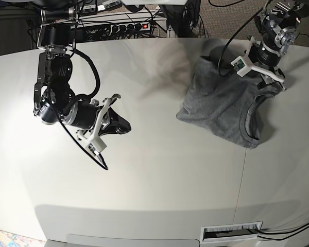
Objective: Fold the T-shirt properly
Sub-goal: 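Pull the bundle's edge with the left gripper to flatten it, then drag the folded shirt further with the left gripper and release it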
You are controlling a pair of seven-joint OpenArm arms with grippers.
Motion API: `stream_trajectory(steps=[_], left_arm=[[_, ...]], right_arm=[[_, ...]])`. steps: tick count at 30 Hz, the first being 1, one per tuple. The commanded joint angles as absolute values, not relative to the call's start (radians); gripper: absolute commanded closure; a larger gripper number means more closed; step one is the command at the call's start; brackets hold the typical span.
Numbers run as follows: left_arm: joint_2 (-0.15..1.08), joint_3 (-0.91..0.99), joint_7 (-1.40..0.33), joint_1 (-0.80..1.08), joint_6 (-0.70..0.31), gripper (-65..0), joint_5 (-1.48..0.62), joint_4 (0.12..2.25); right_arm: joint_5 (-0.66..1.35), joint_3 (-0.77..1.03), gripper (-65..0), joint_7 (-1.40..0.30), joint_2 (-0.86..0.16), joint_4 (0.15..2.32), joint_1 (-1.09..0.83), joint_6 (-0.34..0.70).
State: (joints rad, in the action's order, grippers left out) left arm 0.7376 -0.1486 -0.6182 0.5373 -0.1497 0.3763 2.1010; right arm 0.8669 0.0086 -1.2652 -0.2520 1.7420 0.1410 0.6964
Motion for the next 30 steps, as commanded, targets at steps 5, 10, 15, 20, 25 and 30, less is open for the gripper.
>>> stream_trajectory(steps=[5,10,15,20,25,30], left_arm=[[0.754,-0.142,-0.696,0.538,-0.032,-13.9,0.36,2.238],[0.754,-0.142,-0.699,0.537,0.001,-2.0,0.125,2.333],[0.752,-0.142,-0.664,0.537,0.001,-1.9,-0.043,2.356],[0.681,-0.142,-0.566,0.529,-0.001,-1.9,-0.158,2.356],[0.576,-0.142,-0.525,0.514,-0.057,-1.9,-0.222,2.3],[0.502,-0.142,-0.499,0.478,-0.097,-1.9,-0.22,2.242]], right_arm=[[0.892,0.013,0.0,-1.229,-0.26,1.759,0.164,0.698],[0.892,0.013,0.0,-1.216,-0.26,1.759,0.164,0.698],[0.889,0.013,0.0,-1.214,-0.26,1.759,0.164,0.698],[0.889,0.013,0.0,-1.208,-0.257,1.759,0.164,0.698],[0.889,0.013,0.0,-1.207,-0.231,1.759,0.163,0.698],[0.852,0.013,0.0,-1.207,-0.179,1.759,0.163,0.698]])
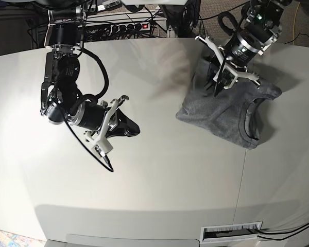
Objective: Fold the T-shirt properly
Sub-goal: 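Drag the folded shirt further with the left gripper and release it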
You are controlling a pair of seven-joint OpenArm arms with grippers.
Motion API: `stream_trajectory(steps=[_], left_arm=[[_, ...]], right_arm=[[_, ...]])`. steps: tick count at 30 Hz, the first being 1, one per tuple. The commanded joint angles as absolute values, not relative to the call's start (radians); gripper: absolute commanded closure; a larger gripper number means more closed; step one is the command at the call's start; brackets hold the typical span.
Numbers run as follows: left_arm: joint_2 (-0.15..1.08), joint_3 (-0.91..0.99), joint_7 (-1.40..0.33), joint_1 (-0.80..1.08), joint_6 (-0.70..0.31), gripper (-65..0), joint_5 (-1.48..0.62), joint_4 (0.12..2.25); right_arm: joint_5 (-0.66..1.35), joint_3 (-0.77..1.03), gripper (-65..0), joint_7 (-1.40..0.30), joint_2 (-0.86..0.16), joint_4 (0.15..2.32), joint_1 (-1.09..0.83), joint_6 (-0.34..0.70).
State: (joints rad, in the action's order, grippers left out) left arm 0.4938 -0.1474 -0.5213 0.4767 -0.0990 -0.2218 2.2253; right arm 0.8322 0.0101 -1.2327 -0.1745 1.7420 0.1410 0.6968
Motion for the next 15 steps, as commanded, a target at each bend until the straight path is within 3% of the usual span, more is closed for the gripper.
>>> stream_trajectory(steps=[1,9,15], left_arm=[[0.495,-0.142,-0.497,0.471,-0.108,-1.9,-0.221,2.221],[0.494,-0.142,-0.463,0.465,-0.221,-1.9,-0.223,1.977],[0.524,-0.142,-0.483,0.466,-0.327,-1.9,-0.108,1.891]], right_arm=[[0.841,0.013,0.0,-1.207,-0.173,1.759,0.163,0.698],[0.836,0.013,0.0,-1.203,-0.166,1.759,0.164,0.698],[0.836,0.013,0.0,-1.2,-0.166,1.759,0.164,0.698]])
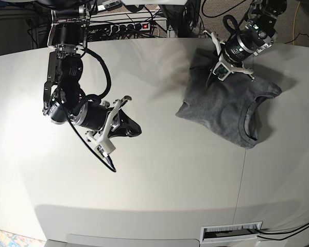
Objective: Fold the T-shirt properly
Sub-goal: 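Drag the folded shirt further with the left gripper and release it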
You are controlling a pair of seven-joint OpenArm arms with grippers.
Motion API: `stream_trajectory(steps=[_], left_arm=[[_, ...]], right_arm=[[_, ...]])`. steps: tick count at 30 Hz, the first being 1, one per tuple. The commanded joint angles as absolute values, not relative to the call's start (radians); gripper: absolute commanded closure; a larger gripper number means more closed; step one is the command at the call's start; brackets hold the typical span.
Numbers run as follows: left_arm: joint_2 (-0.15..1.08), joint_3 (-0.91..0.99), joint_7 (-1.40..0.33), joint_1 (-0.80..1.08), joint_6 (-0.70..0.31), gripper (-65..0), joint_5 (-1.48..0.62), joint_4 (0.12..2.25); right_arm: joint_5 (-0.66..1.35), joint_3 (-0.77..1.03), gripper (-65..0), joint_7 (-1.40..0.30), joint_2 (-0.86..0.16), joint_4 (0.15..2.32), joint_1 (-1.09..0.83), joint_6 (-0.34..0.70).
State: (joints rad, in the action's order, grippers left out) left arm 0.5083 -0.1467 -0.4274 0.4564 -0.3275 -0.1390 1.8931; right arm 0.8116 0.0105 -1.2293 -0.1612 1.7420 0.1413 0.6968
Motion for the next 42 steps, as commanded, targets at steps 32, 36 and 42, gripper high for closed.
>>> stream_trajectory(steps=[32,36,42], left_arm=[[0.95,-0.142,-0.42,0.464,-0.139,-1.9,0.257,1.891],[0.945,-0.141,-0.418,0.45,-0.085,-1.9,0.247,1.88],[0.928,-0.141,-0.435,0.389,-0.001,-1.9,0.243,1.82]], right_arm=[[0.785,0.013,0.0,-1.175,-0.166,1.759,0.169,0.698],[0.785,0.013,0.0,-1.179,-0.166,1.759,0.168,0.698],[0.789,0.013,0.0,-1.209,-0.166,1.759,0.168,0.698]])
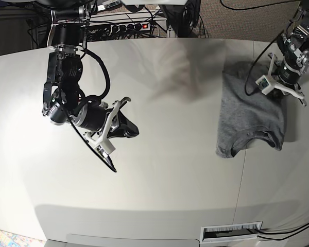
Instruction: Fold the T-shirt properly
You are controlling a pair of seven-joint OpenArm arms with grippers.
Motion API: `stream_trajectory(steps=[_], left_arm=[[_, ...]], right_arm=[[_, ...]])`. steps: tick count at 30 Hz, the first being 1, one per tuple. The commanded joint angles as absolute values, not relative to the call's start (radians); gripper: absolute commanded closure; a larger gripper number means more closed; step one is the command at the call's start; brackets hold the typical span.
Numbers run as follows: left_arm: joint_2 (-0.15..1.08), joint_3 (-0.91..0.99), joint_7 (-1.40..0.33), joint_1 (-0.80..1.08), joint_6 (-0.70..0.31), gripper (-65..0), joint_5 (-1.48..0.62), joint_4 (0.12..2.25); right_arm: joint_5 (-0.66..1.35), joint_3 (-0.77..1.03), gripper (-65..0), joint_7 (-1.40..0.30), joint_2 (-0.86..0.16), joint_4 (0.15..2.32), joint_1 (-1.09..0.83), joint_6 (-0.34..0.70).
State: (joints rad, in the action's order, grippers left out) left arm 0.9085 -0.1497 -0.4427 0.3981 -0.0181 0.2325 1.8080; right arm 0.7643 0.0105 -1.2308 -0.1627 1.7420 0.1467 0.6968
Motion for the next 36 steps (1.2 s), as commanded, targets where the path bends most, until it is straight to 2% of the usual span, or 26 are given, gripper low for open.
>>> stream_trajectory(steps=[1,7,11,17,25,30,36], left_arm=[[0.927,-0.141,-0.445,0.38,0.016,-1.9,0.239,1.814],[0.926,-0.141,-0.55,0.36,0.136,-1.9,0.236,1.833],[0.907,-0.141,-0.638,0.366,0.165,-1.9,0.196,1.901],[0.813,-0.141,-0.683,0.381,0.169,0.0,0.051,2.028],[0.69,-0.141,-0.76,0.396,0.176,0.0,0.06,2.063],[0.676,-0.102,-0.732,0.496,0.192,0.0,0.093,2.17],[0.667,0.055,-0.705,0.676,0.202,0.0,0.078,2.325]], right_arm=[[0.788,0.013,0.0,-1.214,-0.166,1.759,0.168,0.698],[0.788,0.014,0.0,-1.235,-0.167,1.759,0.166,0.698],[0.788,0.014,0.0,-1.241,-0.182,1.759,0.166,0.698],[0.788,0.015,0.0,-1.242,-0.21,1.759,0.166,0.698],[0.785,0.015,0.0,-1.242,-0.216,1.759,0.166,0.698],[0.768,0.015,0.0,-1.244,-0.216,1.759,0.166,0.698],[0.766,0.015,0.0,-1.274,-0.216,1.759,0.166,0.698]])
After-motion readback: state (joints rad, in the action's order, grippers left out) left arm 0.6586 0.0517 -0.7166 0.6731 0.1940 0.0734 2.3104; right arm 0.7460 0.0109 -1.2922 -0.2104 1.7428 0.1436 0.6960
